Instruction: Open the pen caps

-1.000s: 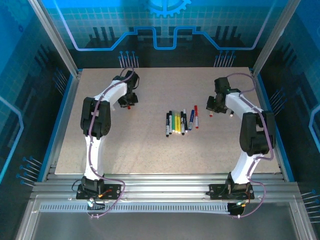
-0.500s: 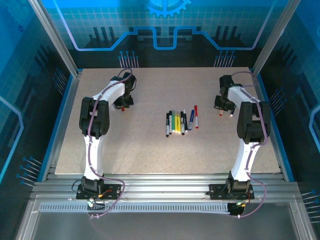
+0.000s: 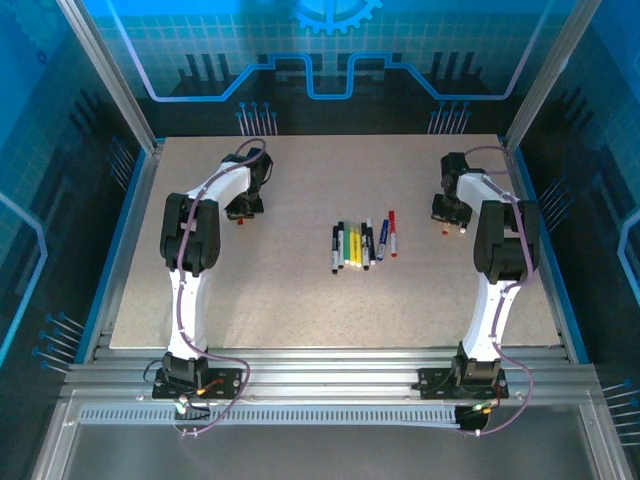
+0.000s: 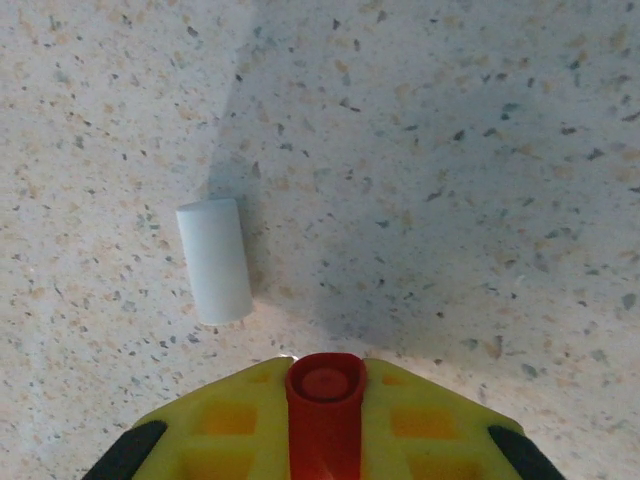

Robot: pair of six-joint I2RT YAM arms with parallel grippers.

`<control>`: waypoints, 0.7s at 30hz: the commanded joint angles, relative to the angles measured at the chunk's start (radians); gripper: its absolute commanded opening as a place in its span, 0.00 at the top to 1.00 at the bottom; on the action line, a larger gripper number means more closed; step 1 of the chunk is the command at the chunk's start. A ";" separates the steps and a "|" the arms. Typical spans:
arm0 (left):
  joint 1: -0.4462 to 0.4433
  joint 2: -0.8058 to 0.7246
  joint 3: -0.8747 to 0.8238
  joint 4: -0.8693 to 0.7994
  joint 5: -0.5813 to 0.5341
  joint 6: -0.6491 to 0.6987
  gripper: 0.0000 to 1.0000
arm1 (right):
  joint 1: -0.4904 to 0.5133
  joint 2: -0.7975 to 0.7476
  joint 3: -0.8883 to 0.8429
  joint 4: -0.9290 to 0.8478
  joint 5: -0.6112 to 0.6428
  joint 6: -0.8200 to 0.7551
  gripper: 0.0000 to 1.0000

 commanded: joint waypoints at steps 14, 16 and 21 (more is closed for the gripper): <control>0.017 0.025 0.054 -0.043 -0.034 0.017 0.74 | -0.011 0.026 0.047 -0.063 0.062 -0.001 0.66; 0.017 0.024 0.060 -0.045 -0.033 0.016 0.74 | -0.010 0.024 0.053 -0.073 0.072 0.003 0.66; 0.017 0.008 0.073 -0.058 -0.045 0.006 0.73 | -0.003 -0.005 0.063 -0.099 0.105 0.006 0.66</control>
